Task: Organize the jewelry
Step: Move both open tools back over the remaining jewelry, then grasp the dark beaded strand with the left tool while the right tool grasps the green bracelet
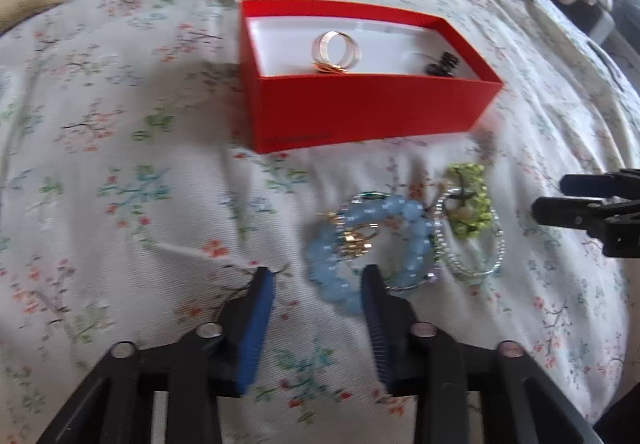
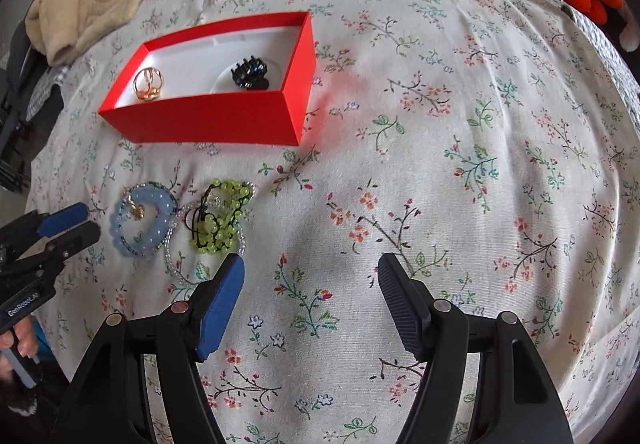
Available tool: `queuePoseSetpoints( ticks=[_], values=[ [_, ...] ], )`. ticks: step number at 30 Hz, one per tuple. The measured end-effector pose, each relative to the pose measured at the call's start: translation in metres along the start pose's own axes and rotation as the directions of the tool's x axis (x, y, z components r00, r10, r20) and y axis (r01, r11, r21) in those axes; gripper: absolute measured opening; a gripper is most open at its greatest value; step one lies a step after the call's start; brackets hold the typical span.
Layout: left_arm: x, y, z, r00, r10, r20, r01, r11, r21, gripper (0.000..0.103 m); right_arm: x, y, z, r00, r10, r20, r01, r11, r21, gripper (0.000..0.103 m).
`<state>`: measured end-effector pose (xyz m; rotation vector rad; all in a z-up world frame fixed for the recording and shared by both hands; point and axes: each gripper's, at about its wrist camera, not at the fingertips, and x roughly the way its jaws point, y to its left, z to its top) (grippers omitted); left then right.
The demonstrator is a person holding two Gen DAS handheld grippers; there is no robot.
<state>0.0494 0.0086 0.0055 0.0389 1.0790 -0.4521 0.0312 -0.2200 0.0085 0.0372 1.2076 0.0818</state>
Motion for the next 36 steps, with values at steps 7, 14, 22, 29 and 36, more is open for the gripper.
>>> queuePoseSetpoints(
  ticks=[7,14,22,29,36],
  values=[
    [0.015,-0.004,0.004,0.998,-0.058,-0.027,0.056,0.998,-0.042,0.021,0.003,0.005,-0.001,1.000,0.000,-0.008,0.000,1.000,-0.021,0.072],
    [0.030,-0.009,0.012,0.998,-0.024,-0.053,0.019,0.995,-0.094,0.021,0.007,0.012,-0.002,1.000,0.002,-0.013,-0.002,0.999,-0.042,0.072],
    [0.036,-0.012,0.016,0.998,0.024,-0.053,-0.030,0.992,-0.126,0.009,0.015,0.016,-0.003,0.999,0.042,-0.020,-0.042,0.999,-0.027,0.072],
    [0.015,-0.007,0.011,0.999,0.011,-0.039,-0.016,0.991,-0.130,0.008,0.014,0.024,-0.005,0.997,0.078,-0.018,-0.078,0.996,-0.042,0.056],
    [-0.009,0.000,0.003,1.000,-0.005,-0.003,0.005,0.990,-0.140,0.008,0.025,0.040,-0.004,0.994,0.104,-0.036,-0.107,0.992,-0.069,0.042]
  ],
)
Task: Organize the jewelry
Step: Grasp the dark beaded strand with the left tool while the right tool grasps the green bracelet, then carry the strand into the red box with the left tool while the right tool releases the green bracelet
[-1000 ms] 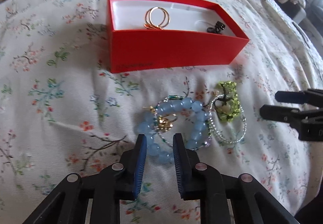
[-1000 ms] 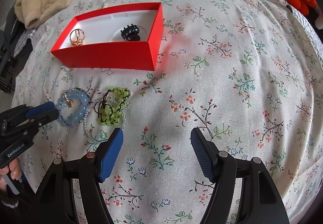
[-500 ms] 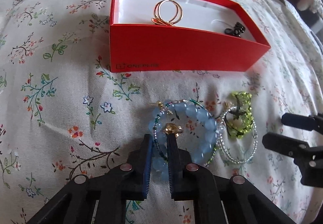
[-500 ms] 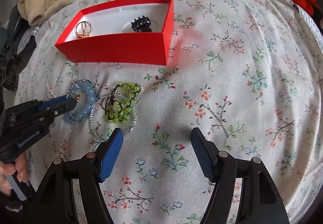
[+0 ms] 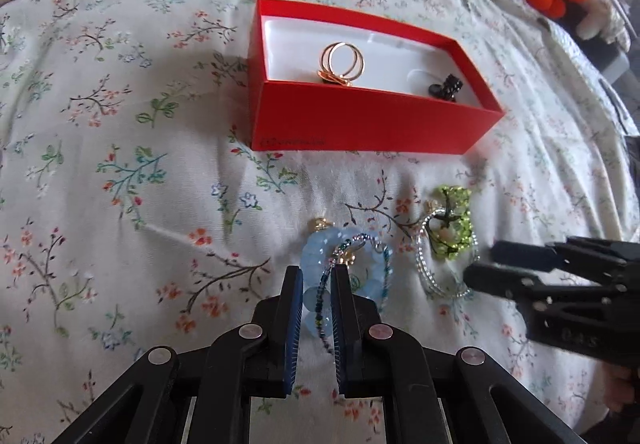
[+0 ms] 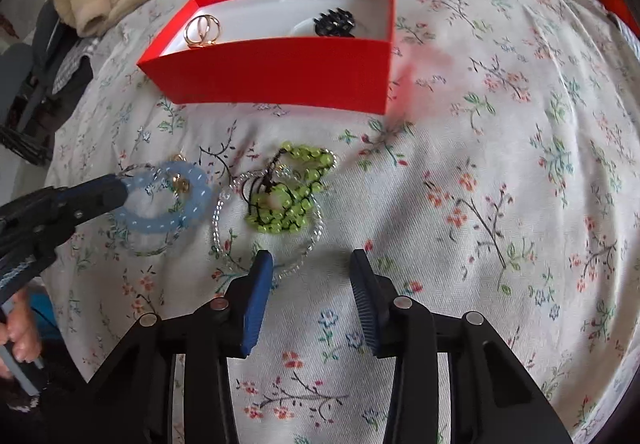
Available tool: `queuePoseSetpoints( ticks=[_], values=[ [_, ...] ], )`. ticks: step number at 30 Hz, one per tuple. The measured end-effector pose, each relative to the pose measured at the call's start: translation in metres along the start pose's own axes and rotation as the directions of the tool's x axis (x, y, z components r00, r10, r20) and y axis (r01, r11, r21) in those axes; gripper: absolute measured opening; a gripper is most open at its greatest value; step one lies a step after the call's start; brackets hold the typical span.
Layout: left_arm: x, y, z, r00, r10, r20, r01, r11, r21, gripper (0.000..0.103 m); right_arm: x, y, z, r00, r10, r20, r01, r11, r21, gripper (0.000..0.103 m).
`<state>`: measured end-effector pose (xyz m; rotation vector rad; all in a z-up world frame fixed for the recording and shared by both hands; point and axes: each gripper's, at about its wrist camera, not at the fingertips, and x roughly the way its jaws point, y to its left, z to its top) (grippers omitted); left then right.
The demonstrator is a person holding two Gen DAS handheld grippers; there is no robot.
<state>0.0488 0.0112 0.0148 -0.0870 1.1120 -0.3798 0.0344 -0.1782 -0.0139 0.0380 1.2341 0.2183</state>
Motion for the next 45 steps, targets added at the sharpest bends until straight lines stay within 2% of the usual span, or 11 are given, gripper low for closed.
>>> queuePoseSetpoints(
  ticks=[11,14,18,20,41,45],
  values=[
    [-0.012,0.006,0.000,1.000,0.008,0.026,-0.008,1.000,-0.008,0.008,-0.009,0.000,0.019,0.996,0.034,0.080,-0.036,0.999,0.022,0.041],
    [-0.012,0.006,0.000,1.000,0.010,0.026,-0.010,1.000,-0.007,0.008,-0.003,0.009,0.023,0.997,0.027,0.078,-0.028,1.000,0.000,0.030],
    [-0.011,0.007,-0.001,1.000,0.015,0.025,-0.015,1.000,-0.005,0.008,0.006,0.016,0.029,0.998,-0.001,0.066,0.002,1.000,-0.015,0.010],
    [-0.013,0.008,0.000,1.000,0.014,0.027,-0.014,1.000,-0.008,0.008,0.003,0.012,0.029,0.997,0.000,0.072,0.001,1.000,-0.011,0.006],
    [-0.047,-0.005,0.013,0.994,-0.030,0.108,0.030,1.000,0.004,0.008,-0.067,0.018,0.026,0.977,0.055,0.207,-0.048,0.998,-0.039,0.006],
    [-0.039,0.006,0.010,0.998,-0.010,0.063,0.012,1.000,-0.028,0.009,-0.070,0.015,0.026,0.976,0.062,0.209,-0.057,0.998,-0.028,0.006]
  ],
)
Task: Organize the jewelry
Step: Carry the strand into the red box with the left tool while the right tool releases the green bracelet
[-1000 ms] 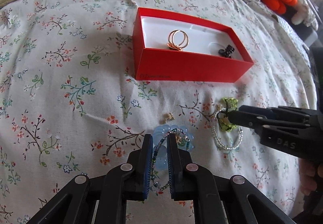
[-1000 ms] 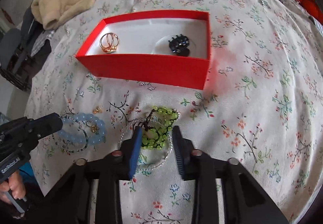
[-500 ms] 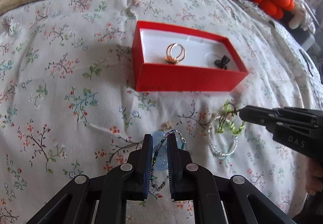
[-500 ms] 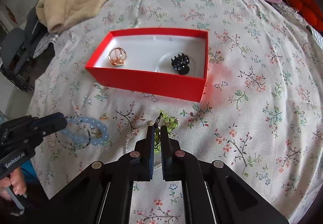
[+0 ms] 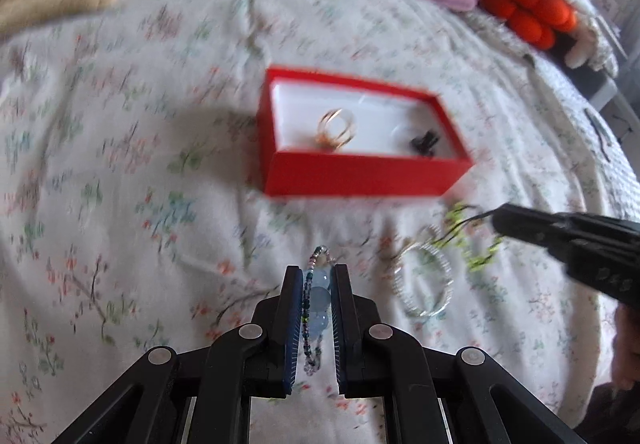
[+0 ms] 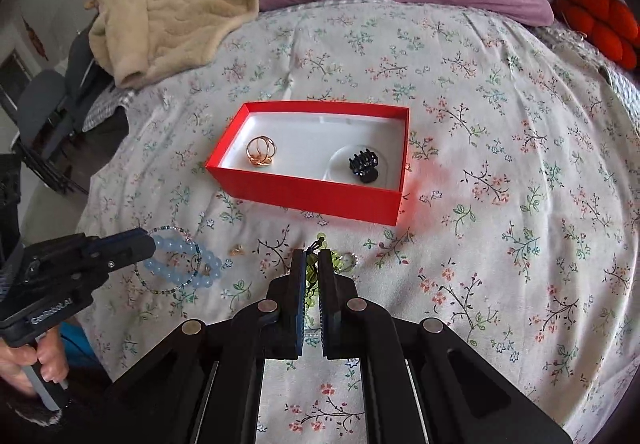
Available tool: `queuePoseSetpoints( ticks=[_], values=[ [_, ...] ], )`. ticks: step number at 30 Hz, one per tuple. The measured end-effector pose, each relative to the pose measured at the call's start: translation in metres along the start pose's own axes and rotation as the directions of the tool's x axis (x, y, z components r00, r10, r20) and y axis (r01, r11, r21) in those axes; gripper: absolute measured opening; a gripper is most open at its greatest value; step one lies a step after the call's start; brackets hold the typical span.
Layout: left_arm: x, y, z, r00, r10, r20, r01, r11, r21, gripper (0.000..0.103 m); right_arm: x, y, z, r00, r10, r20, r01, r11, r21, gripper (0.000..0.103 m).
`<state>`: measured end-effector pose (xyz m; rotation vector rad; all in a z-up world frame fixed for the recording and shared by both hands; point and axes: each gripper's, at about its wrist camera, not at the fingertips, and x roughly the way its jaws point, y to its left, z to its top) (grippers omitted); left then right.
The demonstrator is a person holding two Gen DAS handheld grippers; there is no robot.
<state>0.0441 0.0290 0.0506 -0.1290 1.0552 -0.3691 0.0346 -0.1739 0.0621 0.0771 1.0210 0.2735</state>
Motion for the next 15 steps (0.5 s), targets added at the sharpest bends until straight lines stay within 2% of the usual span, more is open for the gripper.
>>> queuePoseSetpoints(
  ticks=[3,7,12,15],
  values=[
    [0.018,0.022,-0.005,0.996,-0.005,-0.087,0.001,0.999,-0.046,0.009,0.005,-0.002,-0.003,1.000,-0.004,-0.023,0.005,1.000,0.004,0.006],
    [0.027,0.049,-0.015,0.991,-0.013,-0.136,-0.004,0.992,-0.127,0.015,0.012,-0.004,-0.007,0.999,-0.013,-0.047,0.013,1.000,-0.003,0.006],
    [0.026,0.067,-0.023,0.987,-0.068,-0.145,0.036,0.977,-0.210,0.027,0.015,-0.004,-0.006,0.999,-0.013,-0.053,0.013,1.000,-0.007,0.006],
    [0.024,0.062,-0.019,0.991,-0.075,-0.109,0.054,0.981,-0.184,0.027,0.016,-0.002,-0.005,0.999,-0.007,-0.054,0.007,1.000,-0.009,0.006]
  ],
)
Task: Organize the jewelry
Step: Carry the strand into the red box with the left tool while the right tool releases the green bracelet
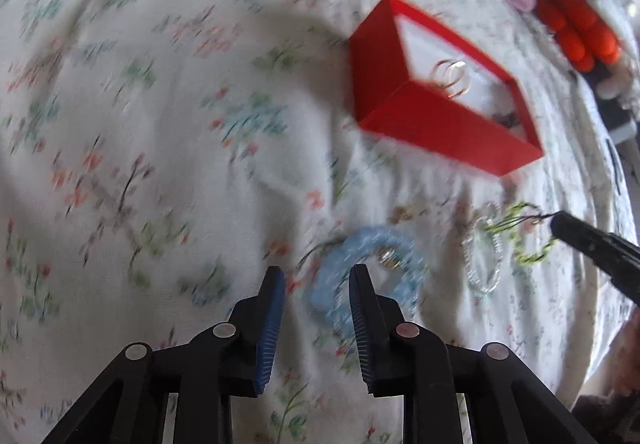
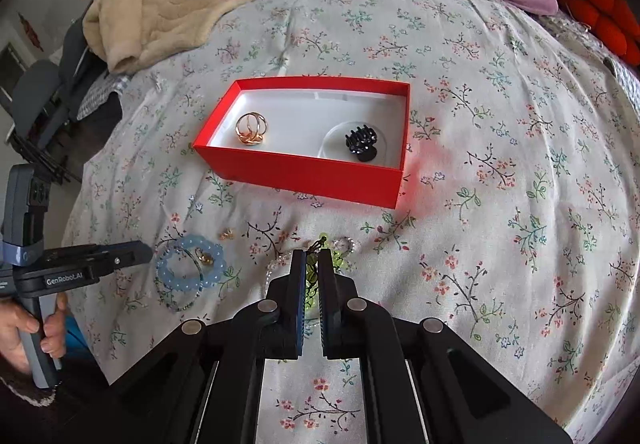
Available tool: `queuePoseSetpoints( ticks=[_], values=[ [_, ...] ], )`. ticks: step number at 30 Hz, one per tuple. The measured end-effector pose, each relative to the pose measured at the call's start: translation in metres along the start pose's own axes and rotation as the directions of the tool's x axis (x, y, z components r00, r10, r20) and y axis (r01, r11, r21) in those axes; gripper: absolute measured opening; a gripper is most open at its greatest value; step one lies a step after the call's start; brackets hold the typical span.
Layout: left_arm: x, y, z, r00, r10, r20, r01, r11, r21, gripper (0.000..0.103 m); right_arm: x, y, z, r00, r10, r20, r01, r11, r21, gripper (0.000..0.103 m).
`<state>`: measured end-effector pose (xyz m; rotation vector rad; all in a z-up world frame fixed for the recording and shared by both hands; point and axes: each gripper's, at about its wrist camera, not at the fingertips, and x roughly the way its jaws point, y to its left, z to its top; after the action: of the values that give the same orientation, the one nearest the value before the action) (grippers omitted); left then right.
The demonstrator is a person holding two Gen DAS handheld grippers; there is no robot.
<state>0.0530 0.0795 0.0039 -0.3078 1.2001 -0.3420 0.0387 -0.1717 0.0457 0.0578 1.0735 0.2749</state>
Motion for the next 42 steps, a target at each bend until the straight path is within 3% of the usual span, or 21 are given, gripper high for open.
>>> queuePoseSetpoints(
  ticks=[3,9,13,15,18,29,36,42],
  values=[
    [0.003,-0.013,0.003,1.000,0.015,-0.003,-0.014,0.998,0.056,0.027,0.002,0.002,0.000,1.000,0.005,-0.005,-0.005,1.000,-0.002,0.006],
    [0.020,-0.022,-0.012,0.992,0.069,-0.110,-0.056,0.992,0.117,0.027,0.001,0.002,-0.002,1.000,0.000,-0.004,0.000,1.000,-0.002,0.006],
    [0.029,-0.025,-0.021,0.987,0.104,-0.126,-0.086,0.986,0.145,0.026,0.003,-0.002,-0.003,1.000,-0.008,-0.013,0.008,1.000,0.002,0.006],
    [0.030,-0.029,-0.023,0.984,0.127,-0.126,-0.106,0.981,0.164,0.013,0.005,-0.003,-0.003,1.000,-0.007,-0.017,0.007,1.000,0.006,0.006],
    [0.030,-0.033,-0.025,0.983,0.130,-0.127,-0.108,0.980,0.169,0.000,0.003,-0.003,-0.002,1.000,-0.002,-0.011,0.002,1.000,0.008,0.006],
    [-0.019,-0.054,-0.015,0.997,0.055,0.050,-0.064,0.976,0.209,0.000,-0.021,-0.008,0.005,0.999,0.011,0.053,-0.013,0.999,0.030,0.006],
    [-0.035,-0.073,0.005,0.990,0.017,0.143,-0.046,0.977,0.207,0.000,-0.042,-0.013,0.018,0.991,0.018,0.130,-0.026,0.998,0.064,0.006],
    [-0.042,-0.087,0.034,0.976,-0.054,0.209,0.015,0.983,0.183,0.000,-0.047,-0.018,0.034,0.982,0.022,0.187,-0.041,0.994,0.100,0.006]
  ],
)
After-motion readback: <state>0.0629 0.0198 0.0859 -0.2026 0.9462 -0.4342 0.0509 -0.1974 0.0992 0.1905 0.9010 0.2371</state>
